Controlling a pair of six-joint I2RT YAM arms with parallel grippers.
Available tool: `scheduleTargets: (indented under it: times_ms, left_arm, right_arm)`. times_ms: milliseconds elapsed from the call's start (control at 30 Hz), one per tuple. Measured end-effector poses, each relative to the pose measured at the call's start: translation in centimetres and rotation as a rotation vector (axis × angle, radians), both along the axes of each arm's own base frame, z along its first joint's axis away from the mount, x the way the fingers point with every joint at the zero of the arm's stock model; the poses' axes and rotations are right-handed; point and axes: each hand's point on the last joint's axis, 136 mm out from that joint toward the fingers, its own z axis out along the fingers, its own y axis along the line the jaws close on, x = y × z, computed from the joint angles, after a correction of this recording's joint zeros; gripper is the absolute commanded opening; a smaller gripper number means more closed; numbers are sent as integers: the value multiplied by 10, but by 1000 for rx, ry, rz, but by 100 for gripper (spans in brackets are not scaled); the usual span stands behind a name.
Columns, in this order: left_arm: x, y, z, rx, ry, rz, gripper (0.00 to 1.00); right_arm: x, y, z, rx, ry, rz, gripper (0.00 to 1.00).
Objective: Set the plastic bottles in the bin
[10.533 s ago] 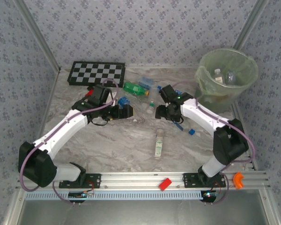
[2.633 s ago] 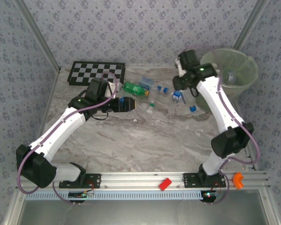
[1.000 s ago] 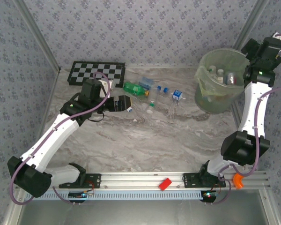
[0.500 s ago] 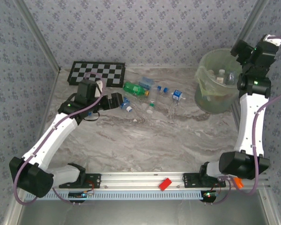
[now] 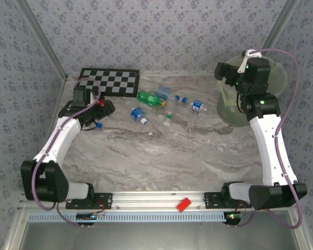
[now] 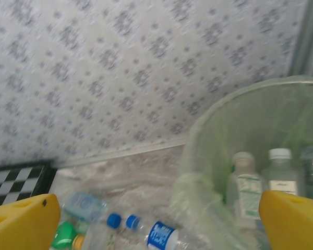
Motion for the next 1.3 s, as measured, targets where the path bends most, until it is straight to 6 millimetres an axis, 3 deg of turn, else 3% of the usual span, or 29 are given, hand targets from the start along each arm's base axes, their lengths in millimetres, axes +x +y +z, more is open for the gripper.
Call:
scheduleTargets:
  times_ms: [133,267,433,700,967,1133,1300]
  left_arm:
    - [14,13,-30,9,64,37,100]
    - [27,23,-59,24,139,57,100]
    - [54,37,-77,55,176,71,99]
    - [73,45,-96,85,209,42,96]
    - [66,30,-113,20,248,-15,93]
    - [47,23,-130,-19,299,-37,89]
    - [39,17,-133,-29,314,-52,83]
  right_arm:
    - [-8,38,-10,-27,37,116,100]
    - [-16,59,-17,-59,68,184,100]
    - [-26,56,-25,-93,98,186,100]
    - [-38,50,-27,-115,103,175,100]
    - [-36,50,-34,-119,122,173,100]
    - [-30,52,-41,-117,140,176,100]
    - [-23,57,-48,-110,154,183,100]
